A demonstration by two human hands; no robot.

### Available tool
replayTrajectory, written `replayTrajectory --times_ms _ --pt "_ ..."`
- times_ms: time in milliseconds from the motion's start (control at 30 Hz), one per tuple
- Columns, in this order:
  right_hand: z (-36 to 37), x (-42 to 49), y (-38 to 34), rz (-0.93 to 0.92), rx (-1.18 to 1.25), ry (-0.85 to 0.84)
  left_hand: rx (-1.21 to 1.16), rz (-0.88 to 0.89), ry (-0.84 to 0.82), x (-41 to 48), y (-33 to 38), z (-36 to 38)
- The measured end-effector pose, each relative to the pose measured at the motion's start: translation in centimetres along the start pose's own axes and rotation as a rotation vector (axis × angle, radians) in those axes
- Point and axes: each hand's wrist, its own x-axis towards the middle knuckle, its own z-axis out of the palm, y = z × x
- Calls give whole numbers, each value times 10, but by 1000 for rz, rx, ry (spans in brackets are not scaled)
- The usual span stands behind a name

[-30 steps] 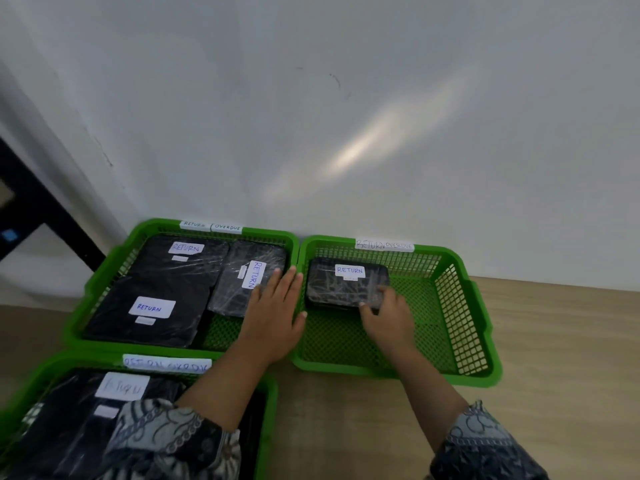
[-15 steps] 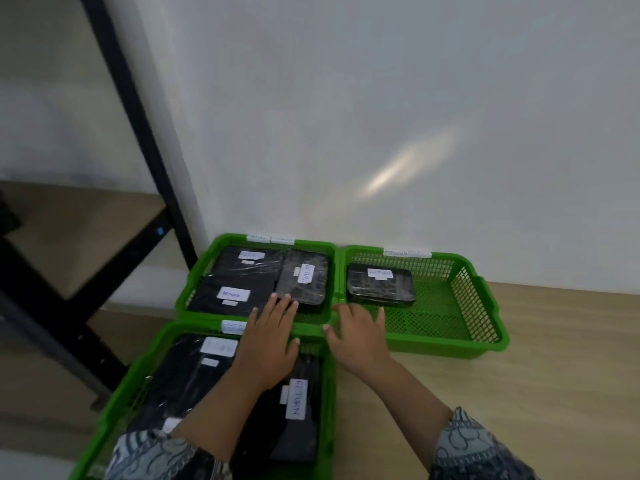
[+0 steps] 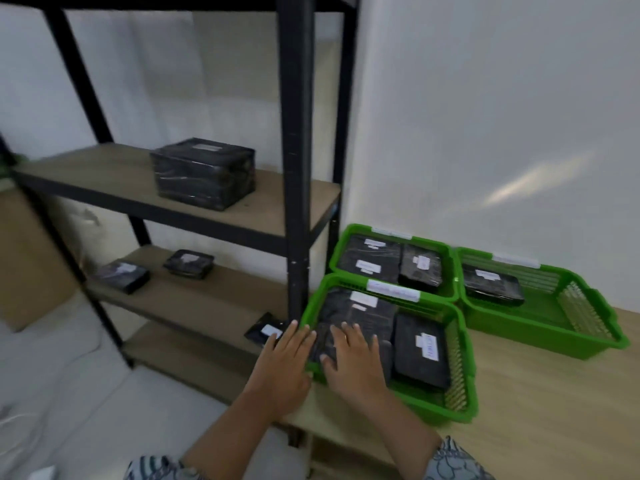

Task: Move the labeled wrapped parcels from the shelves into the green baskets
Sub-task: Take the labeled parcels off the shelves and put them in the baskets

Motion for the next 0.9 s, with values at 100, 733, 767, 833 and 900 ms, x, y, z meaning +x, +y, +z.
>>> replayTrajectory --times_ms 100,733,767,833,900 --pt "18 -6 -44 -64 -29 -34 18 -44 -7 -41 -35 -4" --pt "92 110 -225 -199 -65 -219 -159 -311 -113 -74 -243 12" --pt "95 120 -233 -195 -58 -231 -159 -314 -129 -70 -256 11" --pt "101 140 -251 -195 -60 -254 -175 -335 -139 -62 -284 8" --pt "109 162 -268 -200 -77 -271 -193 -362 -135 -57 -310 10"
